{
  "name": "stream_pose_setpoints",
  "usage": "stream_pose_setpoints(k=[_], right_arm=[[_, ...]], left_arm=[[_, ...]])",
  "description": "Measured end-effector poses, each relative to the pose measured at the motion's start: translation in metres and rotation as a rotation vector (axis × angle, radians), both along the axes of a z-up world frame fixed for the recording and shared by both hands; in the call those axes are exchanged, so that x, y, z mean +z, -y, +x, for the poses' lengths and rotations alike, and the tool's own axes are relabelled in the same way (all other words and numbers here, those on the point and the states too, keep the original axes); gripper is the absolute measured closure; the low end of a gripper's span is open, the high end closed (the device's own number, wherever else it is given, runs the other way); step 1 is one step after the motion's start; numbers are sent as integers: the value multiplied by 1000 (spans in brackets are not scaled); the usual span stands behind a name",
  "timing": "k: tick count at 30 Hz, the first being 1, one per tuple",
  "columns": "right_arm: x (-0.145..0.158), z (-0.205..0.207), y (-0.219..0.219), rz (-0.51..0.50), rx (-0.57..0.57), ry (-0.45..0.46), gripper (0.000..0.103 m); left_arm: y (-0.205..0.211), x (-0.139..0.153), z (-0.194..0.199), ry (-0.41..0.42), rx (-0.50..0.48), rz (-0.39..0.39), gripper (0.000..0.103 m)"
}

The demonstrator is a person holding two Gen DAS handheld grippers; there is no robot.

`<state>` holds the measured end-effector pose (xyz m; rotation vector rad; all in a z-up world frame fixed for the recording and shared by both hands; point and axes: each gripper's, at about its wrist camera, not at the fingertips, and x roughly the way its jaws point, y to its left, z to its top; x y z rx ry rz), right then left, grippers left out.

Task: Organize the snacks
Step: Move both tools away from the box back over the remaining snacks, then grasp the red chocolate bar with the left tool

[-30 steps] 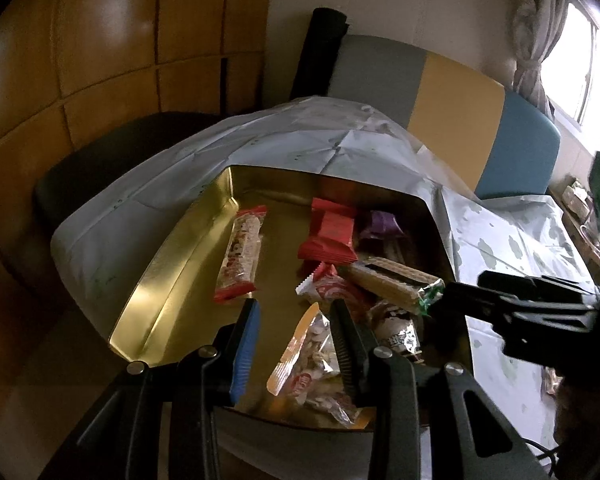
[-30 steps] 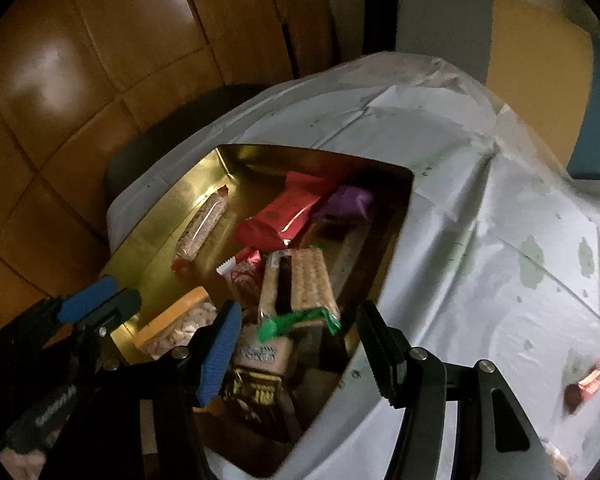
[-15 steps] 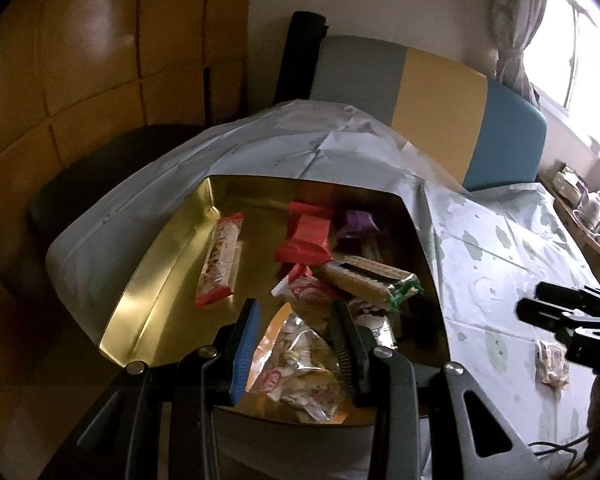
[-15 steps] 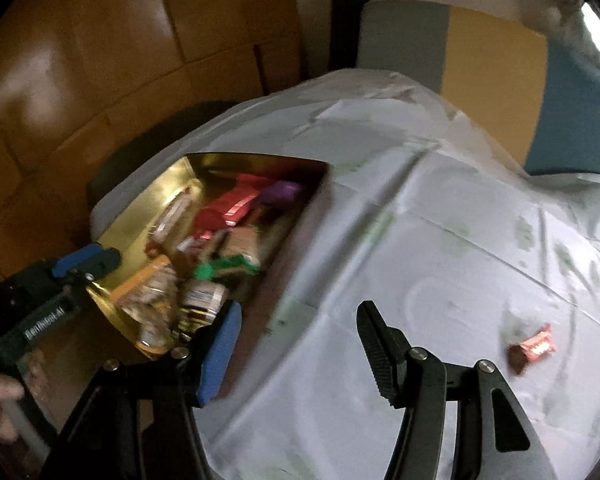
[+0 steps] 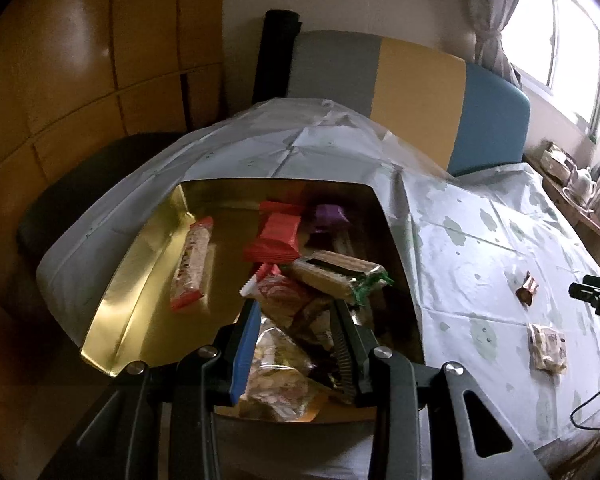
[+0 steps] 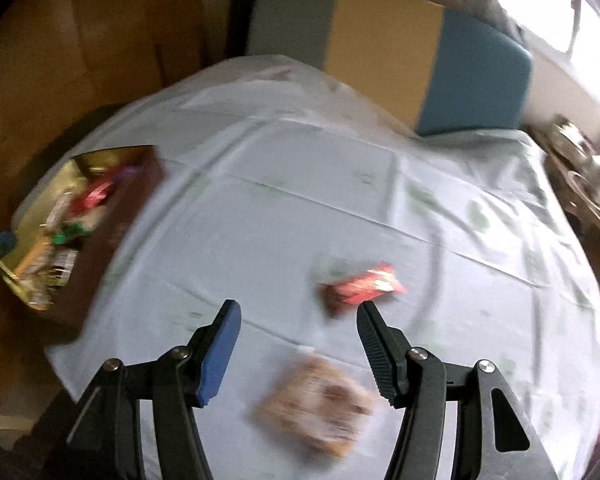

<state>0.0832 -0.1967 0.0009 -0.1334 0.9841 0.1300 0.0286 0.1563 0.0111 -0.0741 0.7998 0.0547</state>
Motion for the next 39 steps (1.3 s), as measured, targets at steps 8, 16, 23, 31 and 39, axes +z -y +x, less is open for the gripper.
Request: stream_pose_setpoints(k=[8,16,23,31,39], right_arm=[[-28,4,100,-18,-246,-55,40],[-44,13,138,56,-393,-126,40],[-38,10,138,65,-400,-113,36],[-33,8,146,85,-439,-95,33],[-30,7,157,117,-475,-84,30]], left_arm=[[30,2,8,-4,-66,44,67],[74,1,20,-23,-170,83,67],[127,-6,34,-48,-302,90,67],[191,-21,58,-124,-473,65,67],[267,-40,87,-211,-653,50,55]])
